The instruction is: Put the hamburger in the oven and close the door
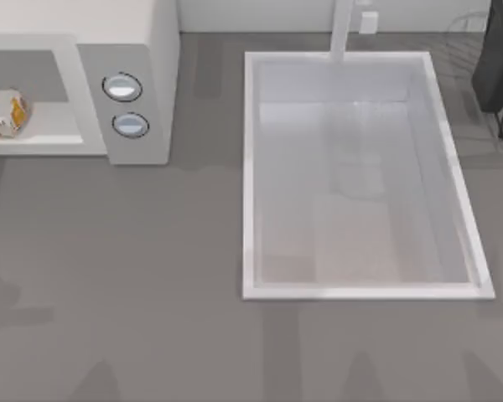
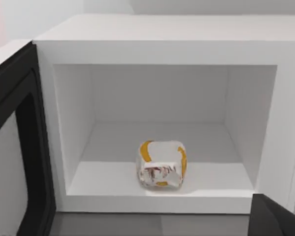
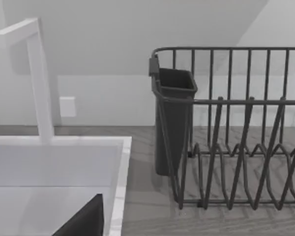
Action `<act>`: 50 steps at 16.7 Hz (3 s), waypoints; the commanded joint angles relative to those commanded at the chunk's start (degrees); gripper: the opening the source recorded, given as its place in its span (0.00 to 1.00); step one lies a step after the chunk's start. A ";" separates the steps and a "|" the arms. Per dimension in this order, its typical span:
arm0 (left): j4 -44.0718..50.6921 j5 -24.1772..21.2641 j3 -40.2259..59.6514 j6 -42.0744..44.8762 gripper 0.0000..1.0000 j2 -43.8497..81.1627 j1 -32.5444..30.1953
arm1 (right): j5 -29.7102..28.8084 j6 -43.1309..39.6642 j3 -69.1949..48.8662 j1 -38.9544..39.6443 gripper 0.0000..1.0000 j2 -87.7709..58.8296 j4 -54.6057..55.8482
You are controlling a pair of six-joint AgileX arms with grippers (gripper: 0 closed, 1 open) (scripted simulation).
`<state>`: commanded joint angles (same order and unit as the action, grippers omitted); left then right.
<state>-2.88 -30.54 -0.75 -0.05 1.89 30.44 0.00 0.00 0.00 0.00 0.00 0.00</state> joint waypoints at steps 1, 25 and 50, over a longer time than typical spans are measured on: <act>0.35 -0.69 0.06 -0.02 0.00 -0.32 0.68 | 0.00 0.00 0.00 0.00 1.00 0.00 0.00; 38.85 -7.00 65.97 47.55 0.00 83.90 30.16 | 0.00 0.00 0.00 0.00 1.00 0.00 0.00; 23.46 -7.82 62.31 52.54 0.00 103.58 29.26 | 0.00 0.00 0.00 0.00 1.00 0.00 0.00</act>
<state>20.58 -38.36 61.56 52.49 105.47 59.70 0.00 0.00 0.00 0.00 0.00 0.00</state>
